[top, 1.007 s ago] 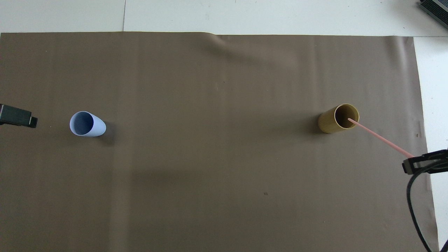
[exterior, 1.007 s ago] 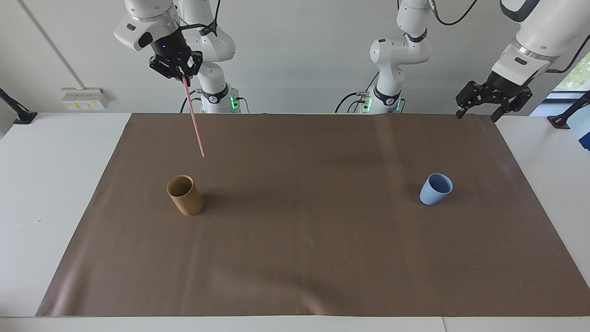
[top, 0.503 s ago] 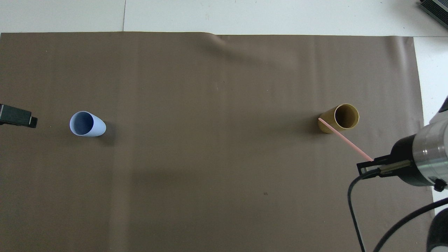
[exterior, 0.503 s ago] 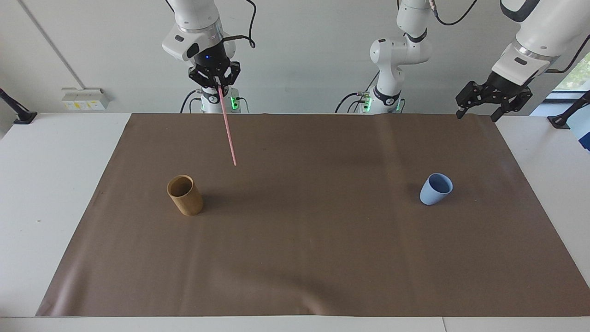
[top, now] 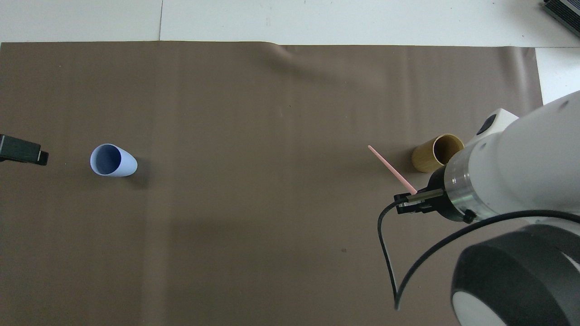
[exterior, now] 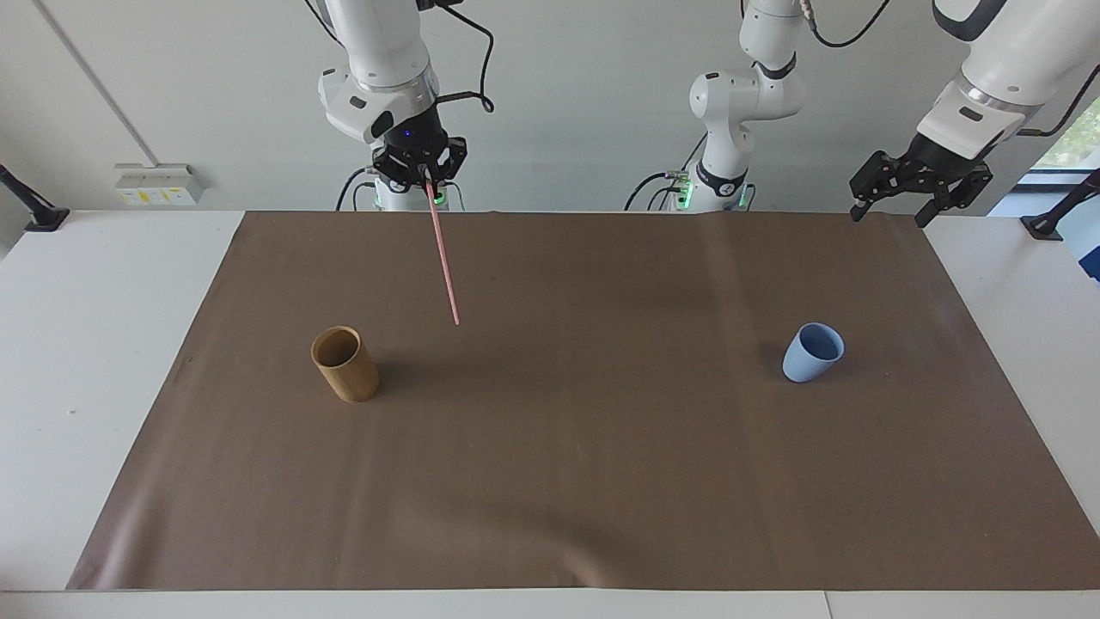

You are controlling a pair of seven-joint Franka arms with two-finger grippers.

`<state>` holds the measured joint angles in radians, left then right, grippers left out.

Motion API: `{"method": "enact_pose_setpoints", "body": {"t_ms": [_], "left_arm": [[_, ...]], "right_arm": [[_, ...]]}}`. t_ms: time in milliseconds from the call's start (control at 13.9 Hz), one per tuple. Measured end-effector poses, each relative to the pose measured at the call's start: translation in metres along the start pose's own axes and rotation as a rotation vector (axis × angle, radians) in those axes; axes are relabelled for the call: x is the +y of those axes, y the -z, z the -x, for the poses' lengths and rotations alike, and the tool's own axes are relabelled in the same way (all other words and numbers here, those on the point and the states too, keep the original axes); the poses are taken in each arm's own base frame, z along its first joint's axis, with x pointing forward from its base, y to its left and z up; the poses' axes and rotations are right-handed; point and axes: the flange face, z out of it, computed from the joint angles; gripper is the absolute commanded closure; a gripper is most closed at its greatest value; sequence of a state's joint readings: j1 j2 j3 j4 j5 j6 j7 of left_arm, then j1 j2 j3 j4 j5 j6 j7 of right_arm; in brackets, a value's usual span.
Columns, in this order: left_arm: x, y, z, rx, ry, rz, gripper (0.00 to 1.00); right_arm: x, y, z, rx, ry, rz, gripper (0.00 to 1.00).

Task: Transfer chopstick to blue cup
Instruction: 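Carry the pink straw with the right gripper toward the table center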

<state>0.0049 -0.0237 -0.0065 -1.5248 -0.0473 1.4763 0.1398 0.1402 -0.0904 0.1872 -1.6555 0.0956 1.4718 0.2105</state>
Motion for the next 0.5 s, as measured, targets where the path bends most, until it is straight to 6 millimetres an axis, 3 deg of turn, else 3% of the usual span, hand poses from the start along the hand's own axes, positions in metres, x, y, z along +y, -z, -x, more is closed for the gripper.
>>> {"method": "enact_pose_setpoints", "body": {"t_ms": [216,503], "left_arm": [[0.000,0.000,0.000,0.000,0.000,0.000,0.00],[0.000,0.000,0.000,0.000,0.000,0.000,0.00]], "right_arm": [[-0.024,-0.004,0.002,0.013,-0.035,-0.016,1.00],[-0.080,-0.018,0.006,0.025,-0.095,-0.042,1.00]]}}
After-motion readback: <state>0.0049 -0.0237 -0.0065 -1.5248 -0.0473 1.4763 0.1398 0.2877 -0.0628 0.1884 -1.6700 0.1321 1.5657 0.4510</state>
